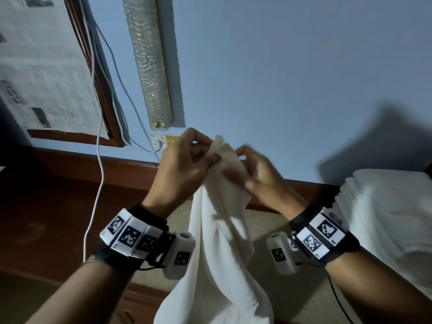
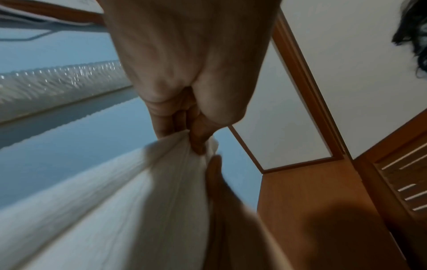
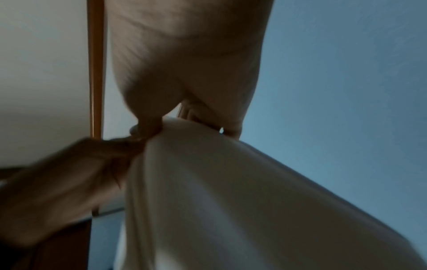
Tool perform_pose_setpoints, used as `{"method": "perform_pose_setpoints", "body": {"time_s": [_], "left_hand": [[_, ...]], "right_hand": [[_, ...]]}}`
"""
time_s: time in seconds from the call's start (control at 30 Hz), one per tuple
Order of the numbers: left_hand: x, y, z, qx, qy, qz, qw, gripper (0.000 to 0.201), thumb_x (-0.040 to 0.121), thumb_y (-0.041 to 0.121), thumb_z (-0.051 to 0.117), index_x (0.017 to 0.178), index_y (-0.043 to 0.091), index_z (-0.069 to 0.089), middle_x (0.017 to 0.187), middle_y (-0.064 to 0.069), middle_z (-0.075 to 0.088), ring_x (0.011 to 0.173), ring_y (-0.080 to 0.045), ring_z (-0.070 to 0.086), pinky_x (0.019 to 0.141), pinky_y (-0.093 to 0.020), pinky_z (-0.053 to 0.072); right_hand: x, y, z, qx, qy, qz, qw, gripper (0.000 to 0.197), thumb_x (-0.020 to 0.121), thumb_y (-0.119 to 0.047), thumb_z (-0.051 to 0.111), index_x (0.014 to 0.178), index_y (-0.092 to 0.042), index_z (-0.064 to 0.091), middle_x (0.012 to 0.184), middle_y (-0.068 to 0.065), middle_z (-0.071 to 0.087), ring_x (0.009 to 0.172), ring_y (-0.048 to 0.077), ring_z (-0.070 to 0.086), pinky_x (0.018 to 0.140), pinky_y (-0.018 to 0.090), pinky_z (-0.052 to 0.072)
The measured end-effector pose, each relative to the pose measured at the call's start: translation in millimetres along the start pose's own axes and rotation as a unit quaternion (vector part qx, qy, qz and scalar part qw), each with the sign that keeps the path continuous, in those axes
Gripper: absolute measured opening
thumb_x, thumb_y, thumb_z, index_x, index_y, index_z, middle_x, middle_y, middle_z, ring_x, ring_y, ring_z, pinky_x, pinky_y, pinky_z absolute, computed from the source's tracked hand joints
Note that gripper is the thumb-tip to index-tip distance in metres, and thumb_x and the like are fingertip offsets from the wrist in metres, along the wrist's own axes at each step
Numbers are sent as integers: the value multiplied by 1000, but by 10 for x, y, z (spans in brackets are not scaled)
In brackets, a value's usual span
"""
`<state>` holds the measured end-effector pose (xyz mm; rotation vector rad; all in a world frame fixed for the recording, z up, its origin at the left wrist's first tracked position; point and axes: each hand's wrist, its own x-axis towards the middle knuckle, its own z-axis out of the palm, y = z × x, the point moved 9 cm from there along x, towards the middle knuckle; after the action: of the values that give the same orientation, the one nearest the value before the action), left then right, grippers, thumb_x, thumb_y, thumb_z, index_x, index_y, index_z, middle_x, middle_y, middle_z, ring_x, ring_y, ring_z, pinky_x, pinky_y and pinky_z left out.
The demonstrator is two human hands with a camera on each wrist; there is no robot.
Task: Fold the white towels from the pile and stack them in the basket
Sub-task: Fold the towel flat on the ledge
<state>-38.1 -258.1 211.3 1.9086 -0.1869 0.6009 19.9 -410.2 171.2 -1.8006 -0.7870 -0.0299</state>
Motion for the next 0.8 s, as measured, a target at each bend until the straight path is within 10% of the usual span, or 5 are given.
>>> {"method": "perform_pose_setpoints", "body": {"time_s": [0.2, 0.3, 0.47, 0.63, 0.8], "left_hand": [[353, 43, -694, 90, 52, 49, 993, 23, 87, 15, 81, 100, 21, 64, 86, 6, 79, 83, -10, 75, 79, -34, 61], [489, -147, -927, 207, 52, 47, 976, 23, 87, 16, 81, 104, 21, 67, 85, 12, 76, 77, 0, 69, 74, -24, 56], [554, -351, -1256, 298, 11, 14, 954, 37, 86, 9, 74, 120, 22, 66, 86, 2, 74, 81, -23, 69, 78, -32, 53], [518, -6, -1585, 353, -38, 71, 932, 38, 82, 6, 70, 115, 24, 68, 73, -3, 69, 65, -24, 69, 62, -36, 60], [366, 201, -1922, 369, -49, 88, 924, 15, 83, 12, 72, 93, 23, 74, 69, -1, 70, 63, -14, 65, 73, -42, 61]], "right_hand": [[-520, 970, 114, -231, -245, 192, 922, 54, 75, -62, 84, 115, -29, 70, 96, -9, 76, 85, 5, 72, 75, 27, 54], [-320, 868, -361, -347, -184, 164, 905, 37, 80, -56, 82, 103, -30, 68, 88, -11, 70, 76, 0, 65, 66, 22, 48], [150, 46, -691, -463, -99, 10, 881, 56, 85, -48, 80, 64, -11, 44, 58, -4, 44, 57, 13, 43, 54, 24, 30], [260, -669, -774, -469, -55, -19, 882, 46, 87, -49, 77, 65, -16, 54, 56, 0, 49, 55, 13, 46, 58, 35, 38], [110, -1032, -667, -501, -36, -5, 865, 36, 85, -49, 77, 73, -17, 65, 65, 2, 61, 70, 23, 60, 66, 32, 46]]}}
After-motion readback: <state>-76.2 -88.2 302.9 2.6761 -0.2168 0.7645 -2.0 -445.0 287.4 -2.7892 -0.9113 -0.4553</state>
